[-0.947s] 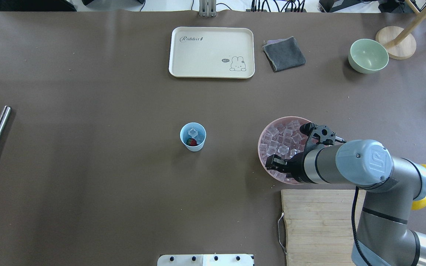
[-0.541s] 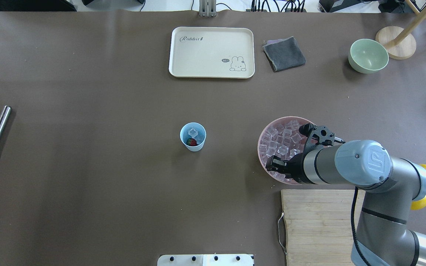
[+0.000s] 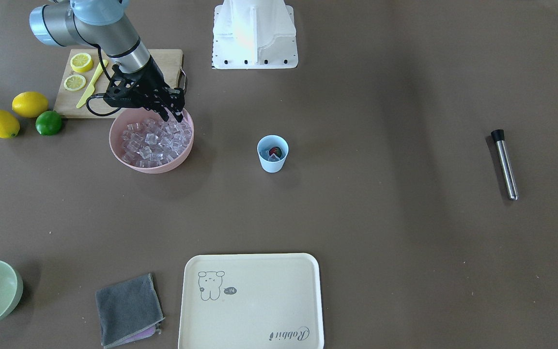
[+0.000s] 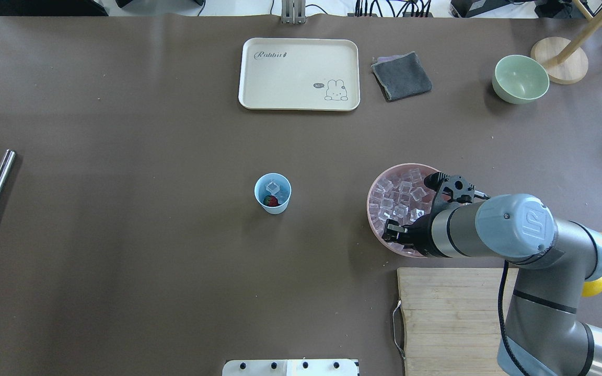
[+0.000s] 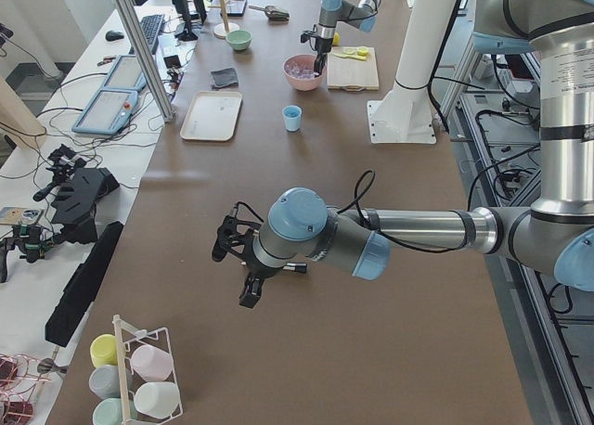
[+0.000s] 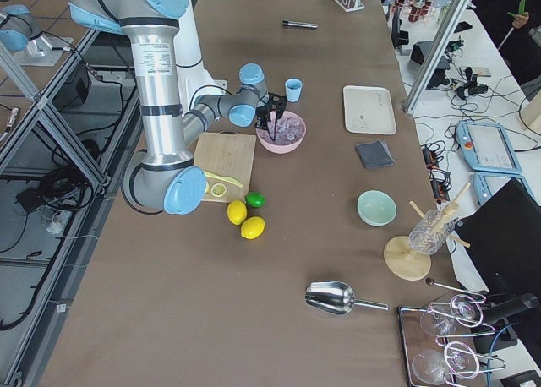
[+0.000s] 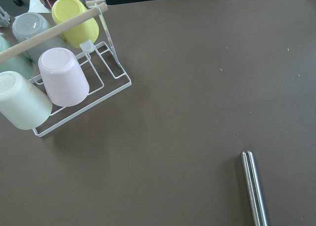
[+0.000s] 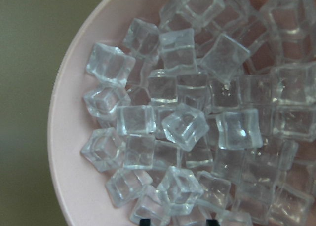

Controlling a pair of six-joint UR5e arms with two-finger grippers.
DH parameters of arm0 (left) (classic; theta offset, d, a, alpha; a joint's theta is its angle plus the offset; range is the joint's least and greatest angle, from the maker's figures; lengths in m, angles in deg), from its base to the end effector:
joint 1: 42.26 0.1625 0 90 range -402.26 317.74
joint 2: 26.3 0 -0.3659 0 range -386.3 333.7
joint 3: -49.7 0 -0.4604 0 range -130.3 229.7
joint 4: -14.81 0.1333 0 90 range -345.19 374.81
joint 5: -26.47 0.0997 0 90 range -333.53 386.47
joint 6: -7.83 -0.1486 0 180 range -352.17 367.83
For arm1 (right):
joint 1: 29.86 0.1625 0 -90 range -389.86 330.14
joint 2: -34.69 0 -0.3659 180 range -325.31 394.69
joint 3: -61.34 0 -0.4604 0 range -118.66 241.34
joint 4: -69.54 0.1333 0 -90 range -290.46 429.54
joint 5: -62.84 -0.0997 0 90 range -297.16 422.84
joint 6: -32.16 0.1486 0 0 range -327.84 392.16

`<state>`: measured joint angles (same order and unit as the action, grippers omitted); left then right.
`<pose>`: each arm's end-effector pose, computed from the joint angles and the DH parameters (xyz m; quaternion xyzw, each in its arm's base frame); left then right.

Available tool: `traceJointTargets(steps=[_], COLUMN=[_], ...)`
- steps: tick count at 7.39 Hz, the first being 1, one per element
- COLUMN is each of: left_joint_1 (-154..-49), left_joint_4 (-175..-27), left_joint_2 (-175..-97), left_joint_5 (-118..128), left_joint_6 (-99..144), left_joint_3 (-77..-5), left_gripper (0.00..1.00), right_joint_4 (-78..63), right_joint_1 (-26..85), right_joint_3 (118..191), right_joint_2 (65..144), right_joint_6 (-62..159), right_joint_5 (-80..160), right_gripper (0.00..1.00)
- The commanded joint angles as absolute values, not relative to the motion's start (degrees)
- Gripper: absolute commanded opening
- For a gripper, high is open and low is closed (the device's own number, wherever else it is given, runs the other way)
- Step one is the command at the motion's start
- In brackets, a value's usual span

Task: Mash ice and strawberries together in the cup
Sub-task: 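Lift the ice cube with the right gripper and carry it over the blue cup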

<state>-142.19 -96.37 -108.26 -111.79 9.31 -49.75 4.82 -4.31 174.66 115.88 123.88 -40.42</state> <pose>-0.1151 -0.5272 0.5665 0.2078 0.3866 -0.0093 0.8985 -0.5179 -0.3576 0.2731 -0.0006 -0.4877 0.1515 0.8598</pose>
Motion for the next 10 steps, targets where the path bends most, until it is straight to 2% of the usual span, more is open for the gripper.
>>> traceJointTargets(steps=[1,4,5,6,8,10], left_joint_1=[-142.2,-141.9,-141.8,-141.8,-141.4,-140.6], left_joint_4=[-96.4,-96.3,-96.4,-96.3,-96.2,-95.8], left_joint_2=[-108.5,-108.7,-108.8,-109.0,-109.1,-110.4], left_joint_5=[-111.8,-111.8,-111.8,-111.8,-111.8,-111.7], left_joint_6=[9.3,9.4,10.0,10.1,10.1,11.0], left_joint_3=[-49.8,-49.7,-49.7,-49.7,-49.7,-49.4], left_gripper=[0.98,0.98,0.98,0.98,0.98,0.98], right_joint_4=[4.8,4.5,4.4,1.3,-9.9,-13.7], right_joint_1=[-3.3,-2.3,2.4,6.1,5.7,6.0], right_joint_3=[174.6,174.8,175.1,175.2,171.9,171.4], right_joint_2=[115.9,115.6,114.7,112.2,99.3,94.1], right_joint_6=[123.7,123.4,123.2,123.0,122.9,123.0], right_joint_5=[-42.0,-42.2,-47.2,-51.7,-50.2,-49.1], right_gripper=[0.26,0.25,0.25,0.25,0.25,0.25])
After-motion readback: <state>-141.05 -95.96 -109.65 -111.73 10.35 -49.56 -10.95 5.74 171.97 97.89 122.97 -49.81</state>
